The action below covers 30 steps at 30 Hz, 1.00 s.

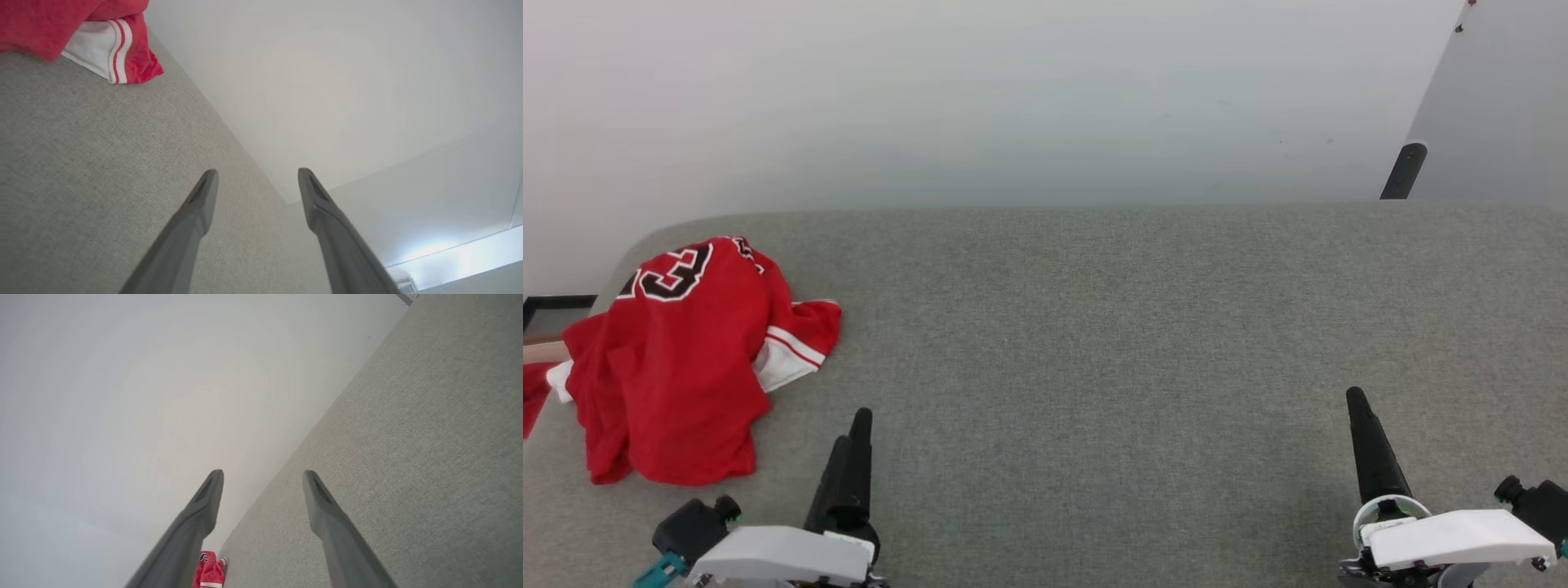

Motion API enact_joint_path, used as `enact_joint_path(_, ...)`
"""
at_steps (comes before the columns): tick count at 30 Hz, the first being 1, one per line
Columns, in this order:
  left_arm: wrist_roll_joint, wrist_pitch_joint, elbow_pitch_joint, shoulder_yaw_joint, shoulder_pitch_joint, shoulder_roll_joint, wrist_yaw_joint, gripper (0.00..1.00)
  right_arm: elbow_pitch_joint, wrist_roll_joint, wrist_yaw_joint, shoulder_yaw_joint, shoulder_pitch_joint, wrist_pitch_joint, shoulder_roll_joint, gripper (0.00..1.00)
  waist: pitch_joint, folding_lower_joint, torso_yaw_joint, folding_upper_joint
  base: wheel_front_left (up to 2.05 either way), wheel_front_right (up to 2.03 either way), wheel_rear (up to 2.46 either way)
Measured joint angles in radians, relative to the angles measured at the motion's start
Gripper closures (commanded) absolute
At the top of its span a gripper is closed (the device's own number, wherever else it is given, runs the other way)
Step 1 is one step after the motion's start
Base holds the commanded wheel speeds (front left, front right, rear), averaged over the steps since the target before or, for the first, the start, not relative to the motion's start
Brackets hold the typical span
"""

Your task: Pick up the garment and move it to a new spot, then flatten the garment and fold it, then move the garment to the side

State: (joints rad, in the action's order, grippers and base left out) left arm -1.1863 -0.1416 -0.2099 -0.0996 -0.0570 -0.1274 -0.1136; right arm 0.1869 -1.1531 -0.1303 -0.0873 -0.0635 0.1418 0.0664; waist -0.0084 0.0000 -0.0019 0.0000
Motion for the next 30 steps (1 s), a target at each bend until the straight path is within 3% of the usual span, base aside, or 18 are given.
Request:
enact_joint_path(15,0.441,-0.036,-0.001,0.047,-0.003,0.03,0.016,0.0,0.019,0.308,0.0,-0.022,-0.008,0.036,0.017,0.0,-0.005,-0.0001,0.002,0.0,0.0,0.0,0.0)
enact_joint_path(30,0.785,-0.07,0.05,0.1,0.006,0.056,0.008,0.0,0.064,0.579,0.0,-0.033,-0.017,0.07,0.022,0.0,-0.01,0.0,0.0,0.0,0.0,0.0,0.0)
